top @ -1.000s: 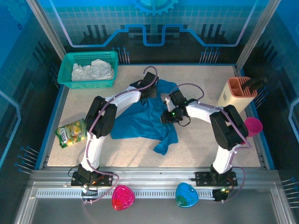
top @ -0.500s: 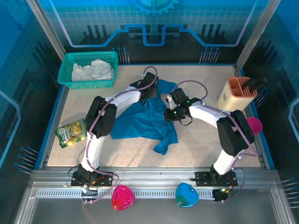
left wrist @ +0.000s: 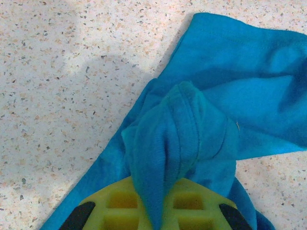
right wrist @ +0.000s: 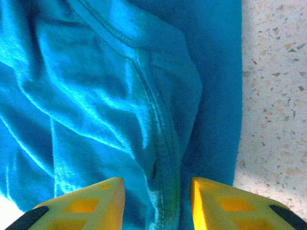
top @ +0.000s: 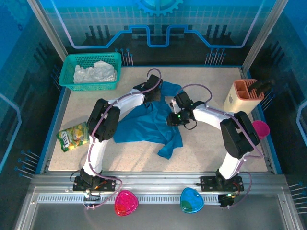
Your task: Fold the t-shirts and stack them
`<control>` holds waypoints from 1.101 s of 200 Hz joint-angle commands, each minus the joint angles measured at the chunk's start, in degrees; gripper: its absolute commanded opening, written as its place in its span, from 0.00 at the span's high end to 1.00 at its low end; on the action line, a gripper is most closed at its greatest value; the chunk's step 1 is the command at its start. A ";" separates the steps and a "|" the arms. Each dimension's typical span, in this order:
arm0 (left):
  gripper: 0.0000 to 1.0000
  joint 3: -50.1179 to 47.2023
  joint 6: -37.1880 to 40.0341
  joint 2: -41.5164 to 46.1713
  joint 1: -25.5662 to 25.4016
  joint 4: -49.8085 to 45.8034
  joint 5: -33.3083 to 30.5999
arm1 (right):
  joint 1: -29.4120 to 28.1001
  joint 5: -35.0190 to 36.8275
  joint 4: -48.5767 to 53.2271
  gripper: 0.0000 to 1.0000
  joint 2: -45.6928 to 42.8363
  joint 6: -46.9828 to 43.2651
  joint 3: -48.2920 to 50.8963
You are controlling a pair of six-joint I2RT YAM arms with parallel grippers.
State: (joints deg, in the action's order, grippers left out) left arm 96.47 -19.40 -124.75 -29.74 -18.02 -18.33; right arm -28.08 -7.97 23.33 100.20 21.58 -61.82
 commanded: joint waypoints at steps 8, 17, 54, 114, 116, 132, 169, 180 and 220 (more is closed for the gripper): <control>1.00 -1.19 -0.70 3.51 0.21 0.49 0.80 | -0.66 -1.09 -0.12 0.63 1.19 0.47 0.64; 1.00 -1.24 -0.70 3.62 0.23 0.49 0.80 | -0.60 -0.96 -0.13 0.67 1.20 0.51 0.65; 1.00 -1.19 -1.05 4.40 0.22 0.23 1.33 | -0.58 3.39 0.19 1.00 -2.27 1.73 2.02; 1.00 11.91 2.36 2.73 -2.99 -5.61 7.24 | 1.54 30.80 15.54 1.00 -23.12 7.68 5.40; 1.00 12.96 2.66 2.49 -3.32 -6.04 7.38 | 1.75 31.63 16.16 1.00 -23.83 7.99 5.64; 1.00 21.51 4.45 -1.89 -5.60 -8.70 8.67 | 3.86 36.67 19.95 1.00 -28.46 10.18 7.61; 0.87 44.52 5.18 -16.20 -10.68 -13.90 10.32 | 10.15 40.13 24.21 1.00 -34.97 14.52 13.83; 0.55 48.17 4.83 -19.58 -11.90 -12.65 12.48 | 11.62 40.13 24.26 1.00 -36.13 15.59 15.66; 0.01 48.17 4.79 -22.99 -14.26 -8.34 13.40 | 15.94 38.38 22.28 1.00 -37.49 16.07 18.97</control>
State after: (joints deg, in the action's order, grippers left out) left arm 144.16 -15.53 -146.23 -44.27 -26.37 -6.09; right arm -14.50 29.45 44.71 63.79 35.66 -43.72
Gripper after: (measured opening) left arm 0.946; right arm 0.062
